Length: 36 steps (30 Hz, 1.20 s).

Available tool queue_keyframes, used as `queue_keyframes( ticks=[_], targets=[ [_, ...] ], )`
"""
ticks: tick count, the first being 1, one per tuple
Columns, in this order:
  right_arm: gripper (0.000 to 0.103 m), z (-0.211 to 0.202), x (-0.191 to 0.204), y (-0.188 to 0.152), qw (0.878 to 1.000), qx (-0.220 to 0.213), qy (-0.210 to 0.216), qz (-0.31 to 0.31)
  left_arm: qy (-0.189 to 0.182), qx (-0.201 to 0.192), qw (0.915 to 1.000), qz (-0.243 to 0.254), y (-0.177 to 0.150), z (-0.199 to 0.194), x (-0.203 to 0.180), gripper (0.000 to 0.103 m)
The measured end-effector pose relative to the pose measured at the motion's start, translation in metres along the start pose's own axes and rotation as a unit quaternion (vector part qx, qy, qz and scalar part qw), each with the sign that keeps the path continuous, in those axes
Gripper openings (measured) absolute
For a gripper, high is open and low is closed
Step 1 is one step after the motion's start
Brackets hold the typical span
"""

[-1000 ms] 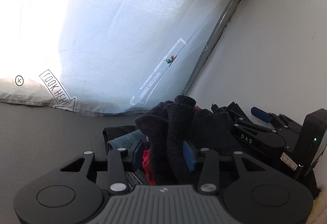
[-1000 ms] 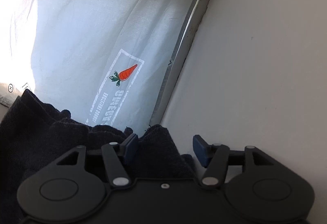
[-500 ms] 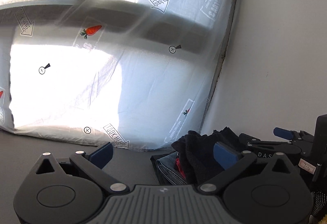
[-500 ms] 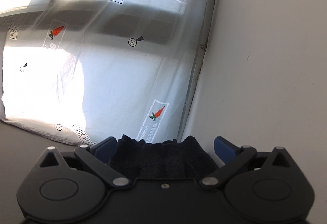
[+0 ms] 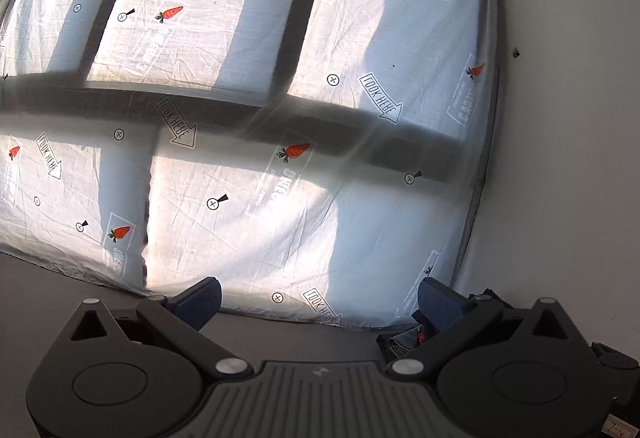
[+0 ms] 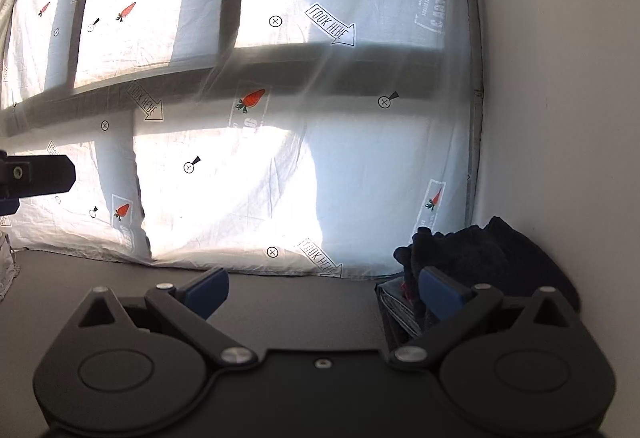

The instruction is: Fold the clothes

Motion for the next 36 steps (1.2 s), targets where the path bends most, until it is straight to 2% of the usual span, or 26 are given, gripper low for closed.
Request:
queue_keyframes(
  ticks=[6,11,13,19,24,30,36],
  targets=[
    [0.103,-0.052,0.092,-0.015,1.0,0.018,0.007,0.012,0.025,0.044,0.9983,0.031,-0.007,-0.063,0.081,0.103],
    [0.103,-0.098,0.164,-0.036,0.999,0.034,0.016,0.001,0.045,0.09,0.9945,0.03,-0.021,-0.104,0.141,0.103],
    [0.103,-0.113,0.186,-0.046,0.998,0.052,0.021,0.006,0.054,0.116,0.9913,0.033,-0.027,-0.12,0.163,0.103],
    [0.103,-0.148,0.242,-0.074,0.994,0.098,0.038,-0.002,0.078,0.153,0.9834,0.059,-0.037,-0.163,0.21,0.103],
    [0.103,-0.17,0.278,-0.097,0.991,0.122,0.05,-0.025,0.089,0.181,0.9777,0.058,-0.054,-0.195,0.238,0.103],
    [0.103,-0.188,0.302,-0.121,0.983,0.166,0.06,-0.044,0.107,0.215,0.9686,0.063,-0.072,-0.22,0.26,0.103],
    [0.103,-0.197,0.309,-0.123,0.982,0.169,0.064,-0.05,0.113,0.224,0.9666,0.05,-0.078,-0.235,0.272,0.103]
  ],
)
Point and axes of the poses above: each gripper's, at about its wrist camera, not at the fingertips, and z roughly the way its jaws point, x to its left, y to its top, the point moved 7 cm from there along z, roughly the way its jaws point, and after that the axes turned 6 degrees about -y, right-handed, at the moved point
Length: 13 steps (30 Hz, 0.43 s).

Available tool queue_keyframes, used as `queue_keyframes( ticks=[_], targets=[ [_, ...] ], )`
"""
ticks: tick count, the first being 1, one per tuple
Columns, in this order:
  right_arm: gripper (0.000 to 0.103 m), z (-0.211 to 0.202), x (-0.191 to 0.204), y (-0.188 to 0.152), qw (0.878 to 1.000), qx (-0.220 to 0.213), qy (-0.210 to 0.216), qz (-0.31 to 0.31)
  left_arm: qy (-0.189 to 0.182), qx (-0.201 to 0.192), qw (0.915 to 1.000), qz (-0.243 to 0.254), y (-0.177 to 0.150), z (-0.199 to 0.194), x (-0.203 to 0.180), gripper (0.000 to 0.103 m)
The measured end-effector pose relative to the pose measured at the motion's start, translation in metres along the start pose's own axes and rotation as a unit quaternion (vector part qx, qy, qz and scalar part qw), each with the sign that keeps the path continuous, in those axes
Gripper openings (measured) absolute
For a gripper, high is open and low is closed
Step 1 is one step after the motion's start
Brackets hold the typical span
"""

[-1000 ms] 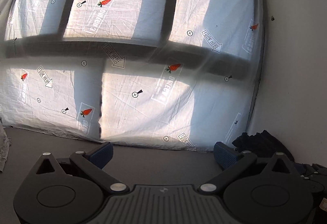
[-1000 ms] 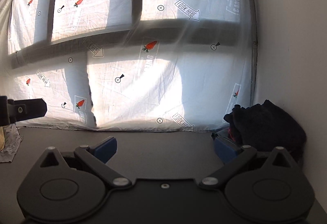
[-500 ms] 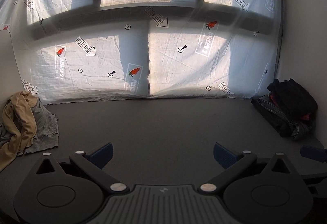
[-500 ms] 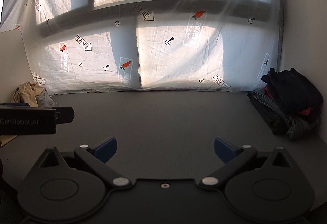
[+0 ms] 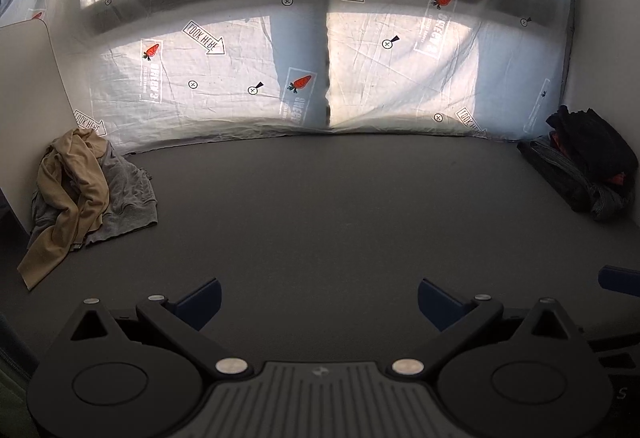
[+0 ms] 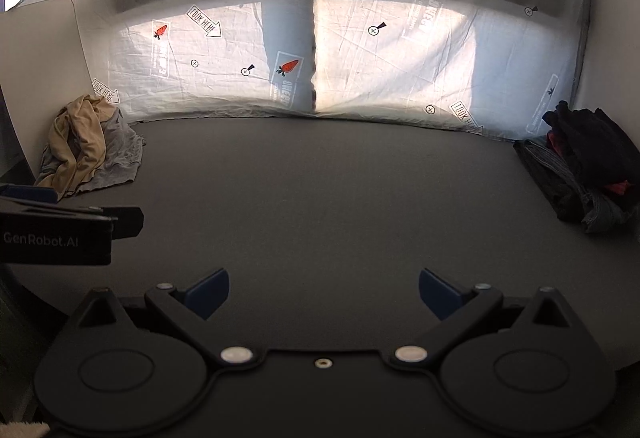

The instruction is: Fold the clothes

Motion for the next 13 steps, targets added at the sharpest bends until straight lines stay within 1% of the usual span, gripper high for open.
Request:
queue_keyframes(
  ticks=[4,13],
  targets=[
    [0.103,-0.0046,-0.0006,-0.0005,1.0,-0.001,-0.001,0.0,0.003,-0.002,0.9999,-0.01,-0.0011,-0.0045,0.0041,0.103],
    [0.103,-0.0093,-0.0046,-0.0021,1.0,-0.01,0.002,-0.006,0.006,-0.007,0.9998,-0.015,-0.0015,-0.0097,0.0004,0.103]
  ],
)
Point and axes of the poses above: each gripper's, at about its wrist camera, not at the fingertips, and z roughly the way its jaws point, x to its left, y to its top, the point moved 7 cm from there along z, roughly the way its jaws point, and after that the axes turned 6 degrees about -y, right-handed, at the moved point
